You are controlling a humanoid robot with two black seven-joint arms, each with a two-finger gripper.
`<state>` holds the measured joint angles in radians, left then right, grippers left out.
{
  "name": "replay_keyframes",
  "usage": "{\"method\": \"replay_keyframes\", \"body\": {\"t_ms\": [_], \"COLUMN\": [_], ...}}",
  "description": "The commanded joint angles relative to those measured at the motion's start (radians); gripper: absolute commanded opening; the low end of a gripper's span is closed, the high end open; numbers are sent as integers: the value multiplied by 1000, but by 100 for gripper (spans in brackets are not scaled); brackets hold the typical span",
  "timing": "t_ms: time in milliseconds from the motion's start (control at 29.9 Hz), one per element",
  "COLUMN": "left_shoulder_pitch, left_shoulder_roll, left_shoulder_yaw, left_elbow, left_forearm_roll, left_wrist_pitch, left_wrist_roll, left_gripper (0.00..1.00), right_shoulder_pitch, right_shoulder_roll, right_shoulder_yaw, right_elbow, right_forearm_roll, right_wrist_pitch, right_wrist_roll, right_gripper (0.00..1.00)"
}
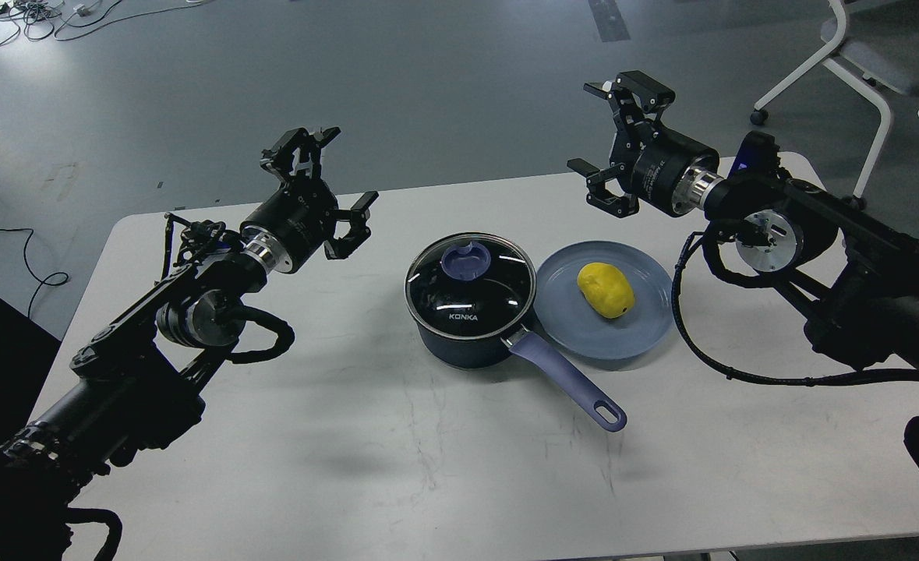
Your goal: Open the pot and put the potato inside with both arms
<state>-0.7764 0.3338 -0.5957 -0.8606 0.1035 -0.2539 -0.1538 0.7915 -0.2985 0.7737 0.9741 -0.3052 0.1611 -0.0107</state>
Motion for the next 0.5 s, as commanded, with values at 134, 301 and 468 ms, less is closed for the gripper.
{"method": "replay_keyframes", "body": {"t_ms": [134, 301, 468], "left_shoulder_pitch": [-1, -7, -12], "left_shoulder_roll": [8, 11, -2], "left_shoulder_yaw": [4, 10, 11], "left_elbow": [-8, -5, 0], "left_forearm_roll": [1, 2, 15], "left_wrist_pitch": [1, 2, 4], "left_wrist_roll": [3, -4, -9], "left_gripper": [98, 98, 98], "right_shoulder_pitch": [40, 52, 54], "right_shoulder_roll": [-22, -36, -42], "right_shoulder_yaw": [-7, -10, -21], "right_elbow": [0, -2, 0], "right_forearm_roll": [0, 0, -2], "right_wrist_pitch": [0, 0, 0], "right_wrist_roll": [0, 0, 0], "right_gripper": [100, 100, 100]}}
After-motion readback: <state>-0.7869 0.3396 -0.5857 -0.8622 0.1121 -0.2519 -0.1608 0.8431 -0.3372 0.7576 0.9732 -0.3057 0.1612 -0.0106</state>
